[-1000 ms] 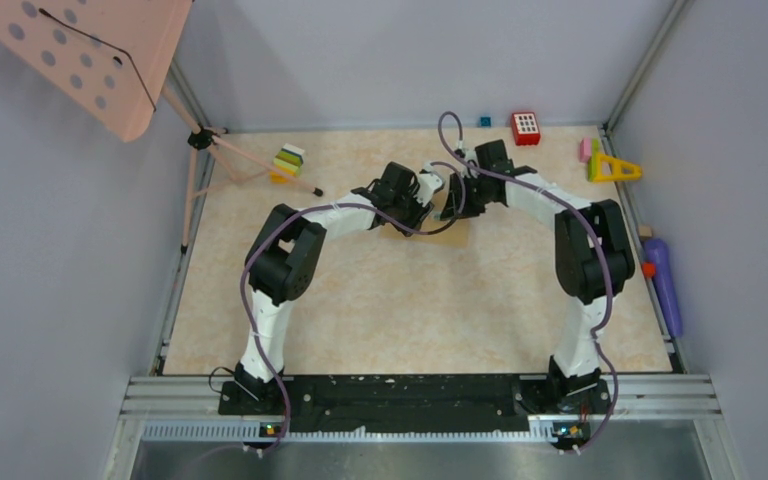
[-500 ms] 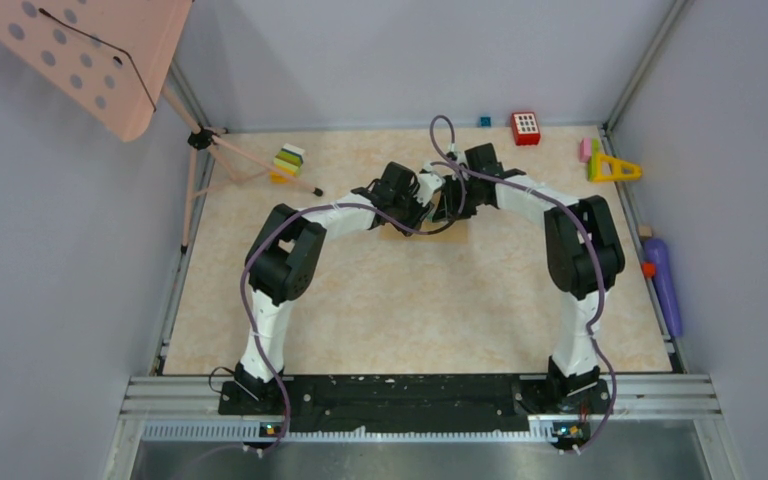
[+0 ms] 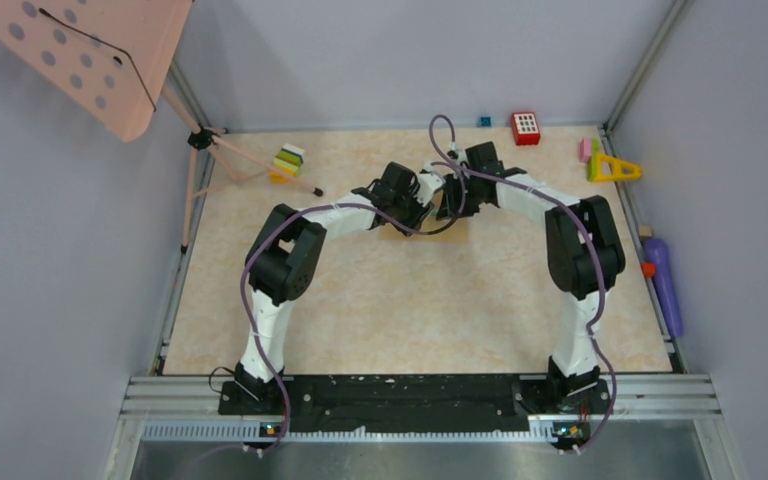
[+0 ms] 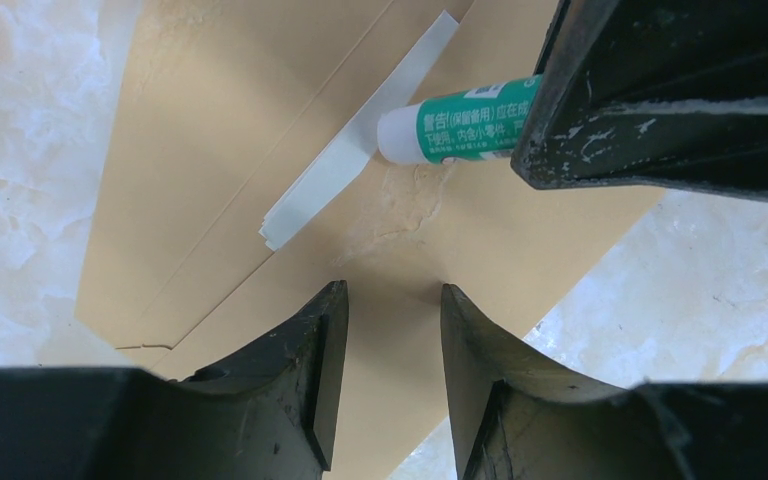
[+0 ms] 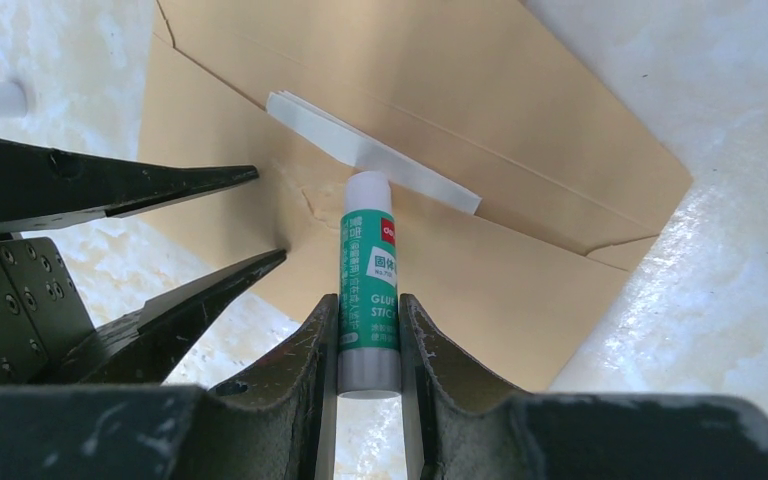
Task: Place the letter into the envelope and seal it
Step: Paint the envelope at the center of the board.
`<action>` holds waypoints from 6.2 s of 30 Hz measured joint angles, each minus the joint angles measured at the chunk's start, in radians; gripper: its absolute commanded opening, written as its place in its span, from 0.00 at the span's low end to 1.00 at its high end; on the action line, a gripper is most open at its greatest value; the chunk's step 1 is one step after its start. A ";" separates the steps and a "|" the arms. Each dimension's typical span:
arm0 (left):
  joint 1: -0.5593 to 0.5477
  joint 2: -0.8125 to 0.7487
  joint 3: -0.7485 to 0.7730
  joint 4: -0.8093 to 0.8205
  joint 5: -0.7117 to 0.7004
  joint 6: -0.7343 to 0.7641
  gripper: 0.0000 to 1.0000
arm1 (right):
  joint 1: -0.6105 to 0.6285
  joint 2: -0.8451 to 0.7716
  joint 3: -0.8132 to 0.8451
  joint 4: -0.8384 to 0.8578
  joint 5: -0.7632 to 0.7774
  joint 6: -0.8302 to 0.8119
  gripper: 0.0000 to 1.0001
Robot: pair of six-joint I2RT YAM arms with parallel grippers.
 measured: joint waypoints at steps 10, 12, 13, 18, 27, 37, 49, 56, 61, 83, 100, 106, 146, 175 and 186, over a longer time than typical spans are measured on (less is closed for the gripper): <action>0.000 0.000 0.000 0.000 0.000 0.000 0.43 | -0.024 -0.016 0.004 -0.043 0.022 -0.034 0.00; 0.000 0.000 0.000 0.000 0.000 0.000 0.42 | -0.029 -0.025 0.004 -0.059 0.030 -0.043 0.00; 0.000 0.000 0.000 0.000 0.000 0.000 0.42 | -0.032 -0.028 0.004 -0.066 0.034 -0.047 0.00; -0.001 0.000 0.000 0.000 0.000 0.000 0.42 | -0.047 -0.036 0.004 -0.084 0.036 -0.056 0.00; -0.001 0.000 0.000 0.000 0.000 0.000 0.43 | -0.032 -0.038 0.006 -0.070 -0.060 -0.035 0.00; 0.000 0.000 0.000 0.000 -0.004 -0.005 0.42 | 0.007 -0.013 0.026 -0.050 -0.084 0.000 0.00; 0.000 0.000 0.000 0.000 -0.006 -0.006 0.42 | 0.008 -0.011 0.024 -0.060 -0.041 -0.014 0.00; -0.001 0.000 0.000 0.000 -0.008 -0.006 0.42 | 0.008 0.008 0.022 -0.055 -0.039 -0.018 0.00; -0.001 0.000 0.000 0.000 -0.008 -0.006 0.42 | 0.008 0.008 0.022 -0.058 -0.029 -0.021 0.00; 0.014 0.000 0.000 0.005 -0.021 -0.042 0.60 | -0.028 0.008 0.031 -0.127 0.040 -0.071 0.00; 0.154 -0.127 -0.163 -0.014 0.203 -0.063 0.50 | -0.031 0.008 0.068 -0.153 0.034 -0.065 0.00; 0.132 -0.101 -0.125 -0.046 0.174 -0.068 0.44 | -0.031 0.009 0.168 -0.227 -0.029 -0.019 0.00; 0.098 -0.066 -0.107 0.047 0.014 -0.149 0.40 | -0.030 0.085 0.118 -0.285 -0.143 0.402 0.00; 0.100 -0.083 -0.105 0.014 0.092 -0.154 0.61 | -0.080 -0.002 0.069 -0.239 -0.165 0.185 0.00; 0.142 -0.201 0.096 -0.186 0.174 -0.164 0.62 | -0.044 -0.111 -0.018 -0.159 -0.279 -0.113 0.00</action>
